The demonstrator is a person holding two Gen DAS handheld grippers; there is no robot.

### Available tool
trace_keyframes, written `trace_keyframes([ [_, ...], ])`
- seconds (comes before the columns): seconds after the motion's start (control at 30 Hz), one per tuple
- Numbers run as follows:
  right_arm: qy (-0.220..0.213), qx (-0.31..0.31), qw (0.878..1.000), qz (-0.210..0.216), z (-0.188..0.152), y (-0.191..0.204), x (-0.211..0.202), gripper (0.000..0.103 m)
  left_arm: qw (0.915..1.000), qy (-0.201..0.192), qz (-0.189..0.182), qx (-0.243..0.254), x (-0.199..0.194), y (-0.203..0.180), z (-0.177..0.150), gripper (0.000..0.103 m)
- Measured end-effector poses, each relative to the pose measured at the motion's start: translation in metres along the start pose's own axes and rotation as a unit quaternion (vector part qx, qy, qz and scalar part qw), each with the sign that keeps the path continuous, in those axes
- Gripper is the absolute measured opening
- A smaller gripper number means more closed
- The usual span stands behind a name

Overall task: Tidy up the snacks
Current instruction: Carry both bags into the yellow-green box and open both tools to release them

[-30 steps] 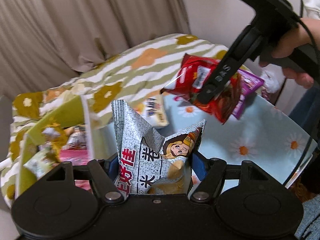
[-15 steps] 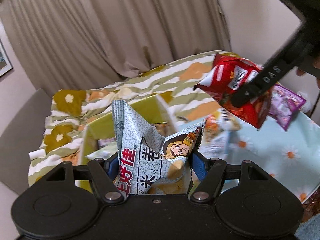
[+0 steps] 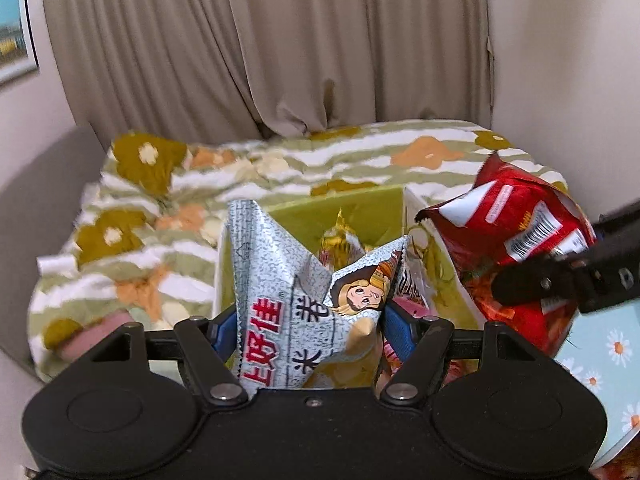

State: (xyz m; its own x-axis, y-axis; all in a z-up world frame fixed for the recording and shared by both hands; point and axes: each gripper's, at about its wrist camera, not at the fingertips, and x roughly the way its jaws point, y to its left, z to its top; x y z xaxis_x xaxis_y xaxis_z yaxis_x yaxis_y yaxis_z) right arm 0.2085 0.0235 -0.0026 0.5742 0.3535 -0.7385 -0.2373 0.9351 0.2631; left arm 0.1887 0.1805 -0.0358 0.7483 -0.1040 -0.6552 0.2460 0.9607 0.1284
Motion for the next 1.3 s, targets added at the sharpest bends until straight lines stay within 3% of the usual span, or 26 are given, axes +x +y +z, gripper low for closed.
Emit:
trace_keyframes([
  [0.03,0.001,0.008,1.0,-0.005,-0.002,0.002,0.002,0.068,0.9999,0.006,-0.008,-0.011,0.007,0.006,-0.001,0.078],
  [0.13,0.004,0.033,0.999,-0.018,-0.004,0.004,0.012,0.068,0.9989,0.013,-0.033,-0.032,0.019,0.015,-0.004,0.103],
  [0.37,0.013,0.059,0.997,-0.037,-0.01,0.0,0.021,0.068,0.9986,0.017,-0.043,-0.027,0.012,0.018,-0.018,0.103],
  [0.67,0.005,0.056,0.998,-0.032,-0.002,0.01,0.027,0.07,0.9975,0.007,-0.014,-0.069,-0.014,0.038,-0.019,0.103],
  [0.9,0.03,0.048,0.997,-0.055,-0.003,0.016,0.055,0.07,0.9975,0.009,0.005,-0.07,-0.015,0.046,-0.021,0.103],
  [0.93,0.033,0.046,0.997,-0.057,-0.004,0.016,0.058,0.073,0.9975,0.011,0.005,-0.07,-0.014,0.046,-0.022,0.103],
  [1.0,0.036,0.049,0.997,-0.052,-0.008,0.017,0.063,0.098,0.9972,0.014,0.002,-0.073,-0.012,0.046,-0.025,0.103],
  [1.03,0.03,0.053,0.997,-0.045,-0.01,0.017,0.063,0.103,0.9971,0.016,0.0,-0.074,-0.012,0.046,-0.026,0.103],
  [1.3,-0.002,0.036,0.998,-0.06,-0.02,0.022,0.056,0.103,0.997,0.025,-0.011,-0.072,-0.01,0.042,-0.035,0.103],
])
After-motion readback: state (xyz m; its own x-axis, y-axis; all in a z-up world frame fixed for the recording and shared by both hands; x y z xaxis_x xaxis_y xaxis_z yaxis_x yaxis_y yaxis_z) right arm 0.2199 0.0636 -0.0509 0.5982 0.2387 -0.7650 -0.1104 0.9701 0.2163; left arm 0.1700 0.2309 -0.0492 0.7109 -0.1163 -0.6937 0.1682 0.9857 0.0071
